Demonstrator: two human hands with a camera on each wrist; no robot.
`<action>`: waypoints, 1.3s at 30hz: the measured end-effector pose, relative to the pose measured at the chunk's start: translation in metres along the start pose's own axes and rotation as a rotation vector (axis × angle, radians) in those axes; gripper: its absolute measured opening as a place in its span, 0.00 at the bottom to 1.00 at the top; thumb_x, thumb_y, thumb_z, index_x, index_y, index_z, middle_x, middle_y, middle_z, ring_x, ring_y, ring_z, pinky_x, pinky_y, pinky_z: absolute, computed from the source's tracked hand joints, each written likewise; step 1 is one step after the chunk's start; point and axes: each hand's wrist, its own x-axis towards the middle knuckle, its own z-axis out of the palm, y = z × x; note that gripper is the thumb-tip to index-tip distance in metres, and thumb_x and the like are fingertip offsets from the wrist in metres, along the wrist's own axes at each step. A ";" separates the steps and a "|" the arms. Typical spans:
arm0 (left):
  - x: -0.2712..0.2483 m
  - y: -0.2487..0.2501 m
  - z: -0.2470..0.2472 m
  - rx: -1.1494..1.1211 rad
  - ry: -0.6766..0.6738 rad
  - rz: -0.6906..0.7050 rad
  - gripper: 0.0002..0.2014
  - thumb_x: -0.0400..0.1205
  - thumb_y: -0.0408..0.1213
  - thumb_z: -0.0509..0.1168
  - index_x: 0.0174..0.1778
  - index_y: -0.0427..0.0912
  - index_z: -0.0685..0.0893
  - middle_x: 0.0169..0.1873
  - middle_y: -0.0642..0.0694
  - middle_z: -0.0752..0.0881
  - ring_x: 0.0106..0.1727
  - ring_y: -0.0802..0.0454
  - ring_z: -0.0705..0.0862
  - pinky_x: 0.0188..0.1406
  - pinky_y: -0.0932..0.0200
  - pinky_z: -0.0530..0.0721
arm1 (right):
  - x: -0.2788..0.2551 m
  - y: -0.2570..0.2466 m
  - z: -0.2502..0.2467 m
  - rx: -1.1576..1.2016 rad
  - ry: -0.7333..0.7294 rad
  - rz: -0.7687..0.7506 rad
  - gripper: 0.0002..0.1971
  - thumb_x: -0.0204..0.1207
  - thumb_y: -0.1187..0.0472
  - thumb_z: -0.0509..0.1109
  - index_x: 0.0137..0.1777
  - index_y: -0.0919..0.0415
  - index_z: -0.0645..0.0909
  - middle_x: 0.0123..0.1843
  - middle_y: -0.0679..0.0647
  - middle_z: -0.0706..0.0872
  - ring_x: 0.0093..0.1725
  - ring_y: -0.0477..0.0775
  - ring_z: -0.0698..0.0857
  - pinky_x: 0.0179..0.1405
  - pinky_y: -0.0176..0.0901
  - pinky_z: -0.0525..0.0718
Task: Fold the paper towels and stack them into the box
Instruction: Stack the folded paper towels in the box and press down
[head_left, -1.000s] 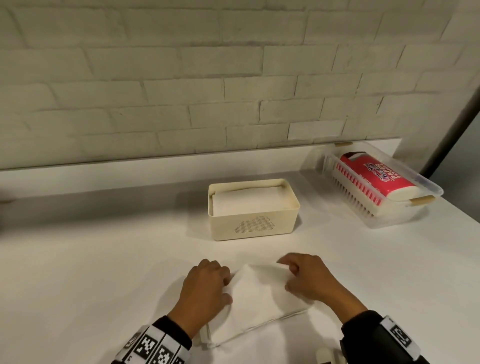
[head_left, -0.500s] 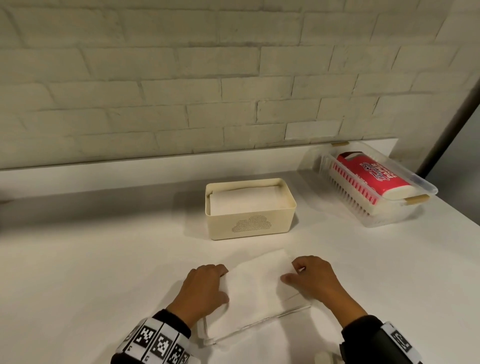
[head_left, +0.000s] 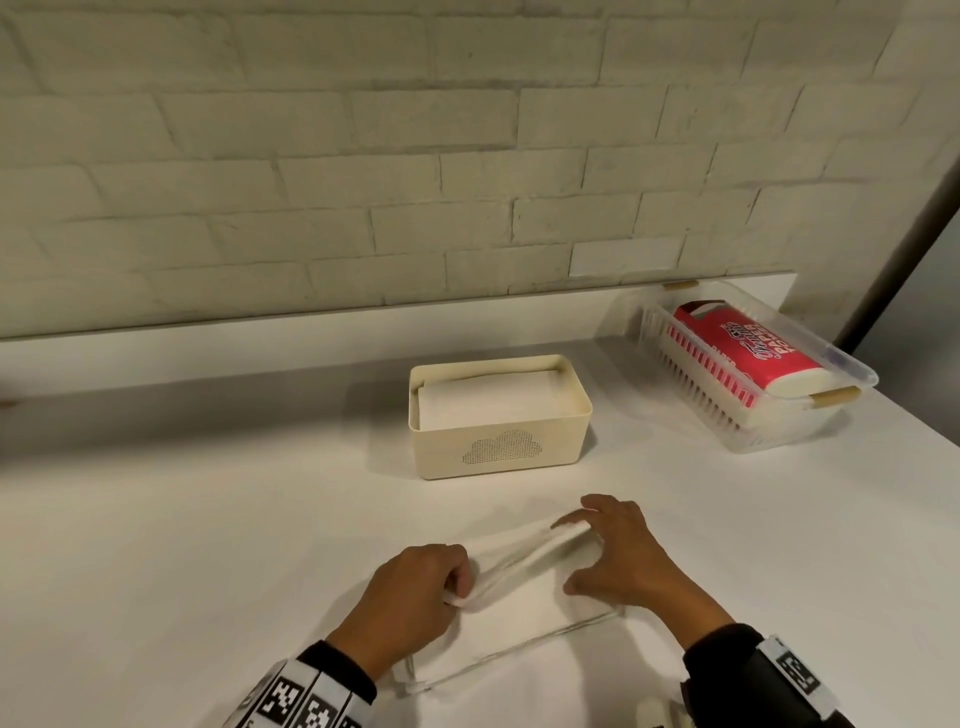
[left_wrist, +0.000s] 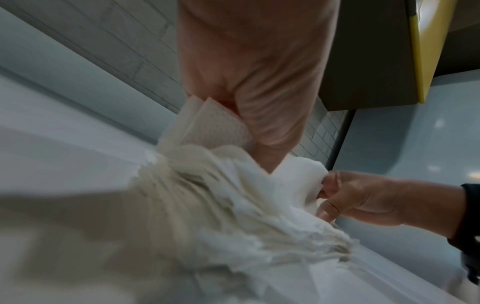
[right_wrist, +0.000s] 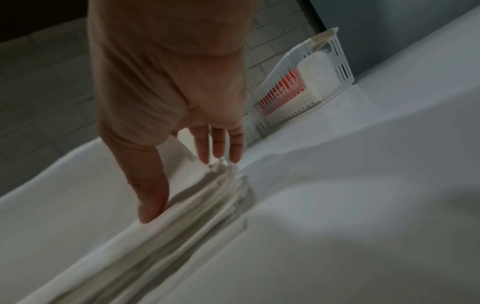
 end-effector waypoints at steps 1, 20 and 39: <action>0.001 -0.001 0.001 -0.009 -0.003 -0.002 0.18 0.73 0.29 0.62 0.30 0.59 0.67 0.32 0.65 0.75 0.35 0.69 0.72 0.31 0.75 0.68 | 0.002 0.000 0.000 -0.020 -0.009 -0.016 0.27 0.62 0.56 0.80 0.63 0.48 0.80 0.74 0.44 0.68 0.75 0.48 0.60 0.65 0.28 0.63; -0.002 -0.008 -0.016 -0.021 -0.140 -0.110 0.16 0.68 0.51 0.75 0.38 0.60 0.70 0.43 0.61 0.66 0.55 0.57 0.63 0.42 0.77 0.66 | -0.014 0.004 -0.012 0.411 -0.219 -0.178 0.17 0.51 0.76 0.57 0.25 0.51 0.76 0.41 0.43 0.89 0.44 0.36 0.86 0.44 0.24 0.77; 0.001 -0.023 -0.019 -1.167 0.001 -0.575 0.15 0.75 0.26 0.72 0.57 0.33 0.82 0.49 0.38 0.90 0.50 0.42 0.89 0.44 0.52 0.88 | 0.004 -0.004 -0.002 0.625 0.032 0.213 0.22 0.71 0.63 0.75 0.64 0.57 0.76 0.54 0.53 0.86 0.51 0.55 0.86 0.53 0.48 0.85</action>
